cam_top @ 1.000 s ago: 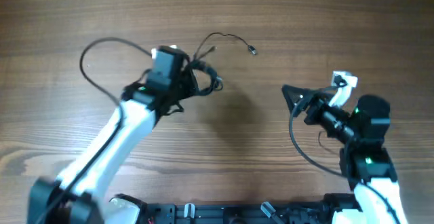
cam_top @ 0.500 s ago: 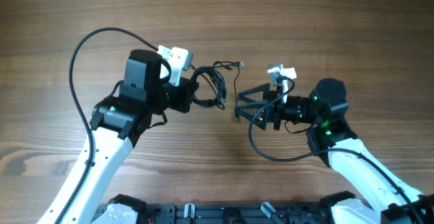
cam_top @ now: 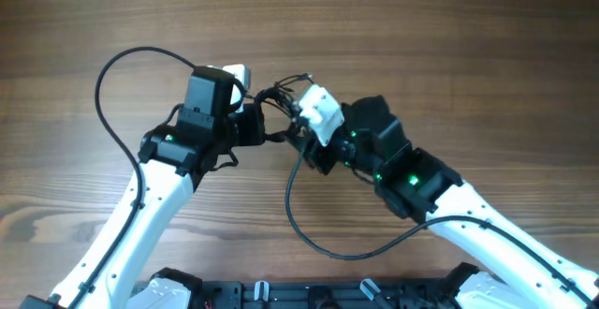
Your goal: Untangle cables
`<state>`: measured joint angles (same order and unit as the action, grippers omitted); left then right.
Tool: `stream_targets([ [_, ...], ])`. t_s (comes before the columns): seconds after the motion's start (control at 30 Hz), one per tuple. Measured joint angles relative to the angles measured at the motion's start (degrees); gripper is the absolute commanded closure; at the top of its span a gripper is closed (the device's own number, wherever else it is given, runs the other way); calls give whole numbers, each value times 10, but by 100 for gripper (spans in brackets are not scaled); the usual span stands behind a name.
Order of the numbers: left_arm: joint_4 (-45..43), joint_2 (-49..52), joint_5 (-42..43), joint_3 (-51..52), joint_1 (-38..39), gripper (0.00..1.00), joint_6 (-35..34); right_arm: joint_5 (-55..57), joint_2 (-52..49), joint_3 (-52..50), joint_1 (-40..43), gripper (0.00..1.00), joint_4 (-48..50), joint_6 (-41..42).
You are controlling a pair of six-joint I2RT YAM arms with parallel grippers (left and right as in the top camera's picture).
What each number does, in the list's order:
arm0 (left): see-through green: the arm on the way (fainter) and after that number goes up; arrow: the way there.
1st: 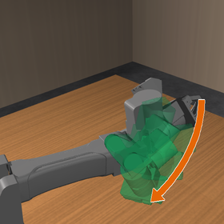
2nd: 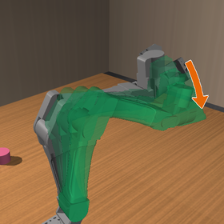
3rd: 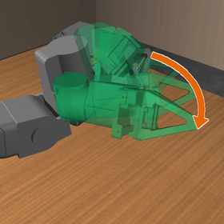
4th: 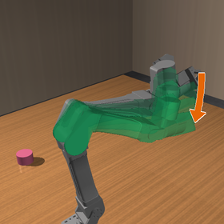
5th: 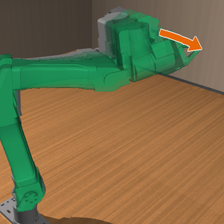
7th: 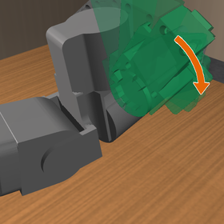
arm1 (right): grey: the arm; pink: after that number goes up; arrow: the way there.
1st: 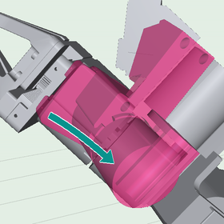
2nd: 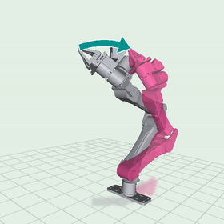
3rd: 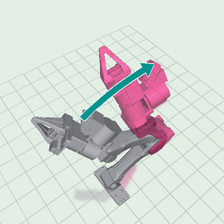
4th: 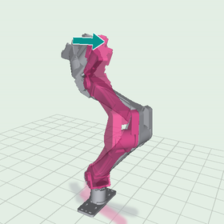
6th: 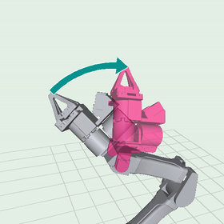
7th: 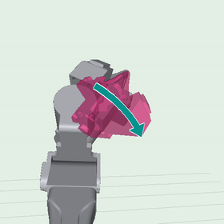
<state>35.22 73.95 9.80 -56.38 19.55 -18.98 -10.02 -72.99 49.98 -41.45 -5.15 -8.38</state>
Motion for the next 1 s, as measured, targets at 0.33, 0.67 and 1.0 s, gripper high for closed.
stream_targets([
  [0.33, 6, 1, -13, 0, 32, 96, 14, 80, -70, 1, 8, 96, -30, 86],
  [0.67, -9, 1, -35, 0, -79, 96, -143, 43, 8, 4, 91, 0, -136, 255],
  [1.0, -32, 1, 49, 0, -84, 96, -72, -149, -28, 3, 94, 17, -8, 236],
])
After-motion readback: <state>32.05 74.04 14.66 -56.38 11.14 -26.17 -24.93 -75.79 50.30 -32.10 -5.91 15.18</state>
